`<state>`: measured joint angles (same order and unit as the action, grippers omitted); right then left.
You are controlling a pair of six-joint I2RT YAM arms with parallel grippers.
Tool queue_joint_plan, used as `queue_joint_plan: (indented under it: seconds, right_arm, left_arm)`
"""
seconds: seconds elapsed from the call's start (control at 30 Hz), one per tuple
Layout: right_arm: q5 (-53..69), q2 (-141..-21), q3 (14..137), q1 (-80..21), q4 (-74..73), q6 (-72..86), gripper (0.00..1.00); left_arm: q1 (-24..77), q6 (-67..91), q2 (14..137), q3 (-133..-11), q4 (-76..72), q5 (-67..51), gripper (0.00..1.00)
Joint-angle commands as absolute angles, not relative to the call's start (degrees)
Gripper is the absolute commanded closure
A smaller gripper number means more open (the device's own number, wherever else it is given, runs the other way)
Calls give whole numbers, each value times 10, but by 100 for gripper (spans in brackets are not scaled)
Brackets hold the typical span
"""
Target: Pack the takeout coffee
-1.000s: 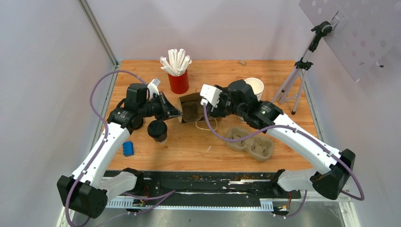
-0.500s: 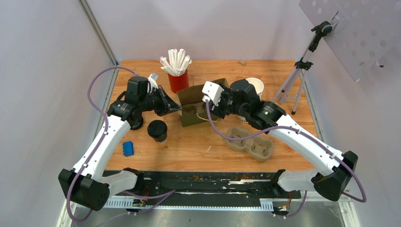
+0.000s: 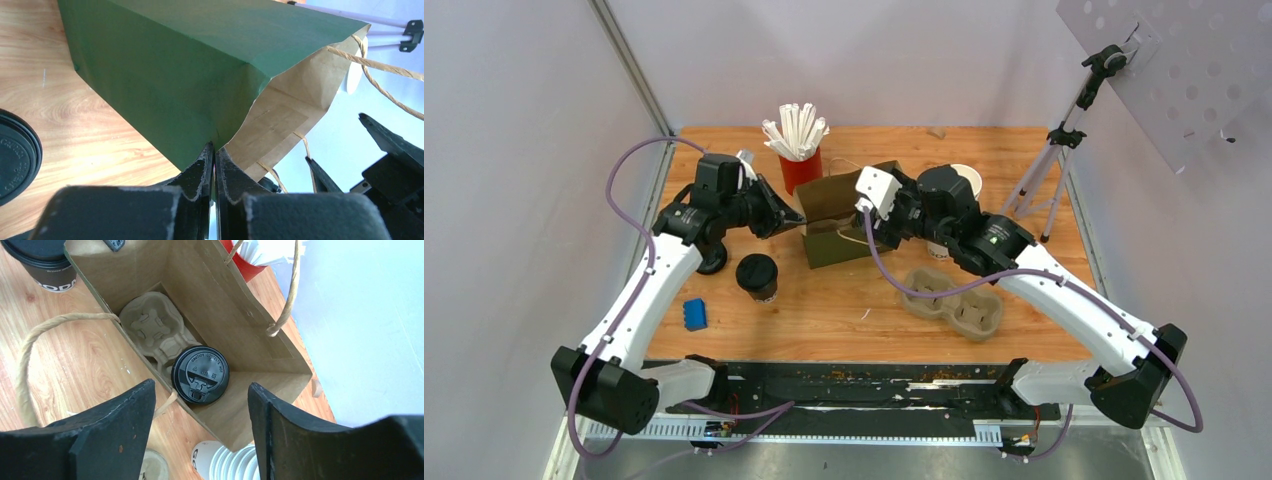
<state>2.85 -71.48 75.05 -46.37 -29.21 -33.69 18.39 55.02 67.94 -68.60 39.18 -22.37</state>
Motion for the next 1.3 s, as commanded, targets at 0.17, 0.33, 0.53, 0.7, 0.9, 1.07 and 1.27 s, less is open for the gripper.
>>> queue_joint_plan:
  seconds: [0.17,0.33,0.53,0.7,0.9,1.07,1.27]
  right_arm:
    - [-25,-706,794,-464,-247,-326,20]
    - [-33,-714,814,-465,-232,-294,0]
    - [-14,-711,833,-465,-226,-252,0]
    - [53,-698,819,-465,-207,-201,0]
    - [137,-738,884,-468,-258,-116,4]
    - [105,-768,894,-547,-237,-120,10]
    - [116,-834,903,-594,-194,-77,12]
  left_arm:
    - [186,514,706,-739,403,-180,83]
    - [186,482,713,-764,420,-164,79]
    - [186,443,707,-795,438,-128,74]
    - [186,401,709,-841,477,-92,62]
    - [186,348,687,-896,542,-13,52]
    - [186,317,636,-942,613,92,30]
    - [186,290,573,-1011,681,179,5]
